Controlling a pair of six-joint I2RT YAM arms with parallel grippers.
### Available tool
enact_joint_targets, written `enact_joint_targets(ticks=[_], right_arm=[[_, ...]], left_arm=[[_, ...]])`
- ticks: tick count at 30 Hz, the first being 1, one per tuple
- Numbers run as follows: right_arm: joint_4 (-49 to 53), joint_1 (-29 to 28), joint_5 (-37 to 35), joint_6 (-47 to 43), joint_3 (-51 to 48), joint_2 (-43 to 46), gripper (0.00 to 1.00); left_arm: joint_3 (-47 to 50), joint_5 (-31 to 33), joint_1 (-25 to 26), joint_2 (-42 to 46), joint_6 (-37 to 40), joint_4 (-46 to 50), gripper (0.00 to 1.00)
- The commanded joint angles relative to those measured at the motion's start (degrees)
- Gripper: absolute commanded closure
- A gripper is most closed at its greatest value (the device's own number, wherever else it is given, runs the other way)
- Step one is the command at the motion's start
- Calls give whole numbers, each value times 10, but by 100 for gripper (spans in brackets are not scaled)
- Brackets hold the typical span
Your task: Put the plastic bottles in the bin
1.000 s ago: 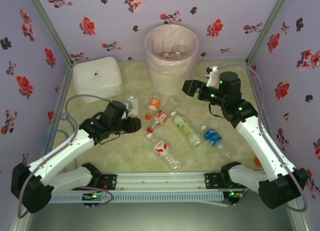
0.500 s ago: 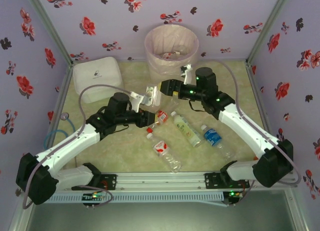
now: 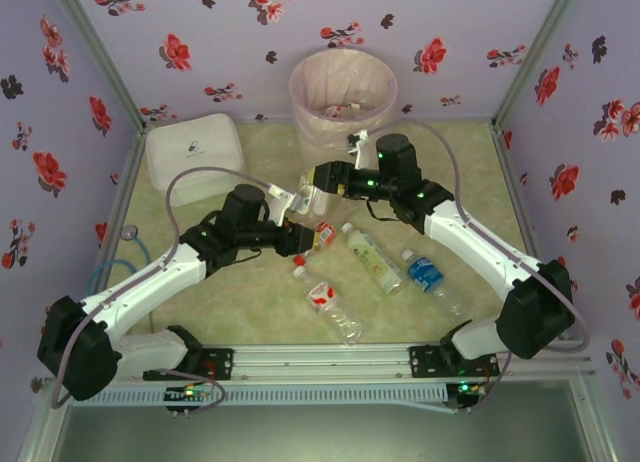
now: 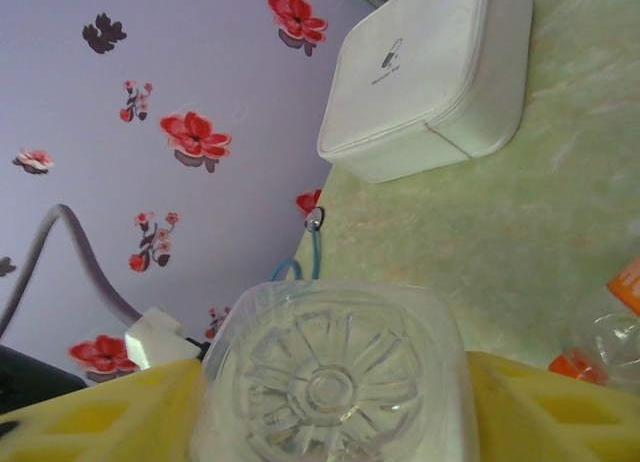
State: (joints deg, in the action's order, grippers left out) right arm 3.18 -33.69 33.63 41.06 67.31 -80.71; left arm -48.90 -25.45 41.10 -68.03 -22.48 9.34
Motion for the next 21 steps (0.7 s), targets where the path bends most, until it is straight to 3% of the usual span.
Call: enact_joint_targets(ticks=[1,3,5,6,8,10,15,21], right_arm=[[29,-3,-9,-24,36,1,44],[48,-2,-14,-38,52,0,50],[70,1,-18,-53,74,-2,54],[82,4,-20,-60,85,-2,54],[111,12,-25,-80,117,-2,55],[138,25,-29,-103,158,-2,57],[180,67,-56,-160,277,0,65],[133,102,-131,-212,387,-14,91]], left_arm=[[-19,6,3,3,16,-5,100],[-21,12,2,3,16,-3,97],[-21,19,1,3,11,-4,82],[-21,28,1,5,4,-4,67],[-16,36,-1,14,-3,-6,27],[-8,53,-2,29,-9,-5,2],[21,99,-16,68,-35,-1,0],[58,150,-43,79,-99,25,0]])
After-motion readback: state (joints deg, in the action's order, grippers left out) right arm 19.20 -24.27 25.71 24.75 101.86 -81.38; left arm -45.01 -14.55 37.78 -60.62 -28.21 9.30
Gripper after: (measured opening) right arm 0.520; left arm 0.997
